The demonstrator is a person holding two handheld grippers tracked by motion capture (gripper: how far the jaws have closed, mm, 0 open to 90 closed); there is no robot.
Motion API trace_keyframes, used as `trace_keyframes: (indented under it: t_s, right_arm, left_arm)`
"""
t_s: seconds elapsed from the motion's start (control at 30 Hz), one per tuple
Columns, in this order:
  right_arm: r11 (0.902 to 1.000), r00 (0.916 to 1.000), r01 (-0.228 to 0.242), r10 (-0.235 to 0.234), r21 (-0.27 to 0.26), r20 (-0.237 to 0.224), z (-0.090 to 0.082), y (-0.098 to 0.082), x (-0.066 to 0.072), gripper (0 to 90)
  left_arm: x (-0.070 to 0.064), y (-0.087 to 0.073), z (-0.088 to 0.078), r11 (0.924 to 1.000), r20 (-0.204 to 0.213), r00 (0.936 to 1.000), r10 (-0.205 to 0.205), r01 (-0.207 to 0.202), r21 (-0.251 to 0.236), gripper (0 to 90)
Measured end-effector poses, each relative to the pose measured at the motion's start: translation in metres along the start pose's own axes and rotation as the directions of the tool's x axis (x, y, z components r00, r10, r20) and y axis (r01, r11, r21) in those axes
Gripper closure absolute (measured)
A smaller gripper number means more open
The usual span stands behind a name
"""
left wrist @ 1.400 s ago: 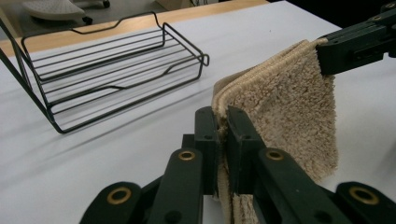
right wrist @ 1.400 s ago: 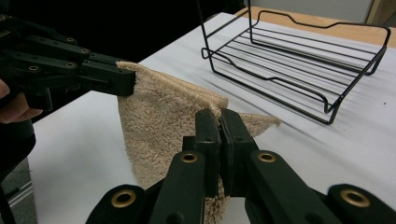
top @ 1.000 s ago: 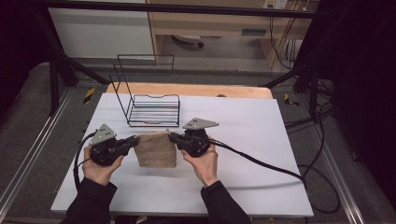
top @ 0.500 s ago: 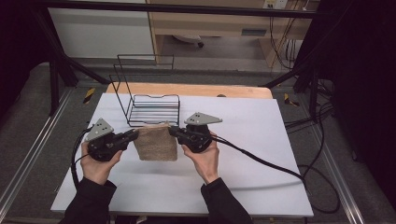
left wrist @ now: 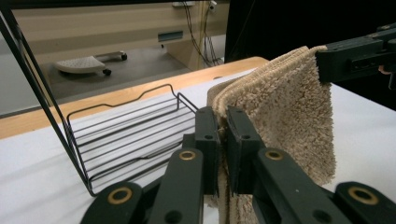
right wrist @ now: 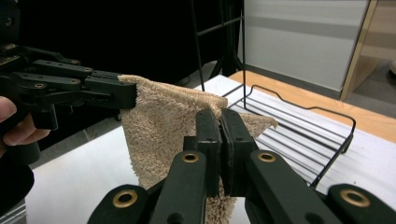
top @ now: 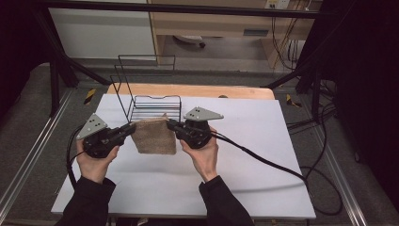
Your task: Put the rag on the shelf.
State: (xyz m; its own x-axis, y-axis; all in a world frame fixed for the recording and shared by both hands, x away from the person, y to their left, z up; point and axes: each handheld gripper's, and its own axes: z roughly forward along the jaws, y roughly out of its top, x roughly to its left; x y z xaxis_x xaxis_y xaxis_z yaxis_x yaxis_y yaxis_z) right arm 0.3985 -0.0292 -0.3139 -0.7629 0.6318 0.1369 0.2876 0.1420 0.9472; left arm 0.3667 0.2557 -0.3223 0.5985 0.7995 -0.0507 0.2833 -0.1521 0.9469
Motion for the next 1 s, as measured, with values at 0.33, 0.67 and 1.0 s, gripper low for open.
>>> trace_keyframes:
  t_s: [0.33,0.67,1.0]
  right_arm:
    - [0.999,0.9999,0.012,-0.012,-0.043,0.008,0.001,0.016,0.001,87.7]
    - [0.9966,0.9994,0.031,-0.03,-0.076,0.018,0.003,0.031,-0.001,87.7]
    - [0.9927,0.9982,0.054,-0.051,-0.108,0.032,0.005,0.049,-0.004,87.7]
  left_arm:
    - [0.004,0.014,-0.003,0.9983,-0.011,0.9999,0.001,-0.002,-0.057,84.1]
    - [0.01,0.029,-0.004,0.995,-0.017,0.9998,0.014,-0.016,-0.099,84.2]
    - [0.015,0.047,-0.003,0.9908,-0.029,0.9994,0.02,-0.024,-0.133,84.2]
